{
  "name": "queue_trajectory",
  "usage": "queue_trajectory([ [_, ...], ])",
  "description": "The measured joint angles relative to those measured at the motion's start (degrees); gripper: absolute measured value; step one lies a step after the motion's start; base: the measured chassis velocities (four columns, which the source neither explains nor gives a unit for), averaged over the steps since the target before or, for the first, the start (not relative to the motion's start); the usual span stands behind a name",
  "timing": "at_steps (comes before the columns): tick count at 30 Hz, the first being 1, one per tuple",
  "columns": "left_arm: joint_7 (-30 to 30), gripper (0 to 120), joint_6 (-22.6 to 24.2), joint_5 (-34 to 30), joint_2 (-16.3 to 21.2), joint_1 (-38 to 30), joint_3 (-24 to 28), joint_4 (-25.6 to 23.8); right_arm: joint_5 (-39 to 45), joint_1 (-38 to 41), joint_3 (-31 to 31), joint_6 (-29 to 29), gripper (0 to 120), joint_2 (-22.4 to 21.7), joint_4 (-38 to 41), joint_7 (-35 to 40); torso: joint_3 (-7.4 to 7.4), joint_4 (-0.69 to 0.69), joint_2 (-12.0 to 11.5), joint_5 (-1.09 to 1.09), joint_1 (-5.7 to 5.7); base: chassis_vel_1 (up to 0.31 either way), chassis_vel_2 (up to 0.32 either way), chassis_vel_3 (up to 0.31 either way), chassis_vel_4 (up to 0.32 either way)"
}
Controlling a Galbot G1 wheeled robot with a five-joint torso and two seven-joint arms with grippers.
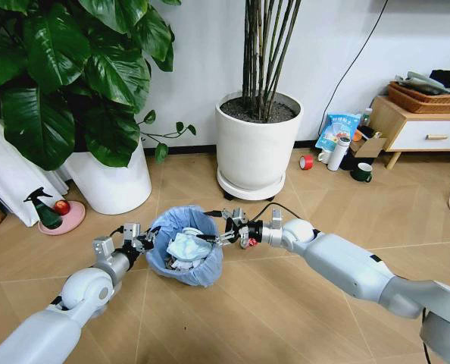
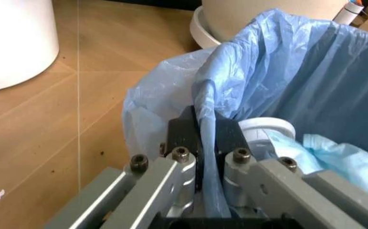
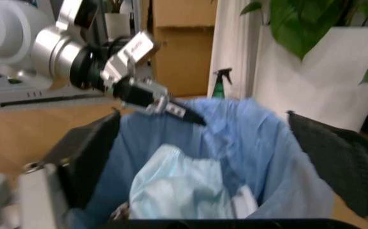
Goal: Pick up the trash bin and place the garbage on the floor into it.
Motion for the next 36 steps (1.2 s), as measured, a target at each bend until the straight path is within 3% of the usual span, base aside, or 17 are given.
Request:
queue_trajectory([
  [4, -0.12, 0, 0.01, 0.03, -0.08, 0.03, -0.27, 0.03, 0.27, -1.95, 3.52, -0.04, 100, -1.1, 0.95, 1.83, 0.0, 0.01, 0.0, 0.0, 0.0, 0.0, 0.0, 0.0, 0.0],
  [7, -0.24, 0, 0.01, 0.09, -0.32, 0.27, -0.93, 0.02, 0.02, -5.37, 8.6, -0.19, 100, -2.38, 2.0, 7.57, 0.0, 0.0, 0.0, 0.02, 0.0, 0.0, 0.0, 0.0, 0.0],
  [10, -0.31, 0, -0.01, 0.46, -0.53, 1.36, -2.14, -0.71, -3.09, -10.0, 15.07, 2.14, 100, -3.67, 2.57, 18.56, 0.0, -0.04, 0.0, 0.0, 0.0, 0.0, 0.0, 0.0, 0.0],
  [13, -0.44, 0, -0.09, 0.83, -0.72, 2.25, -3.07, -1.42, -4.47, -13.75, 20.23, 2.12, 100, -4.25, 3.27, 24.0, 0.0, 0.0, 0.0, 0.03, 0.0, 0.0, 0.0, 0.0, 0.0],
  [17, -0.49, 0, -0.23, 1.17, -0.64, 2.7, -3.62, -1.66, -4.76, -22.29, 29.62, 1.28, 100, -5.01, 5.09, 28.2, -0.01, 0.01, 0.0, 0.01, 0.0, 0.0, 0.0, 0.0, 0.0],
  [19, -0.52, 0, -0.32, 1.26, -0.23, 2.91, -4.36, -1.67, -4.63, -31.02, 37.43, -0.45, 100, -5.16, 7.29, 30.47, -0.01, -0.02, 0.0, 0.02, -0.01, 0.0, 0.0, 0.0, 0.0],
  [27, -0.73, 0, -0.52, 1.48, 0.38, 3.6, -6.11, -1.45, -7.33, -48.46, 49.67, -2.32, 100, -1.64, 10.93, 30.99, -0.01, -0.02, 0.0, 0.02, -0.01, 0.0, 0.0, 0.0, 0.0],
  [36, -1.01, 0, -0.53, 1.27, 0.85, 3.7, -6.5, -2.06, -11.61, -53.83, 52.79, -0.56, 100, 1.38, 9.89, 27.16, -0.01, 0.0, 0.01, -0.01, -0.02, -0.036, 0.03, 0.036, -0.032],
])
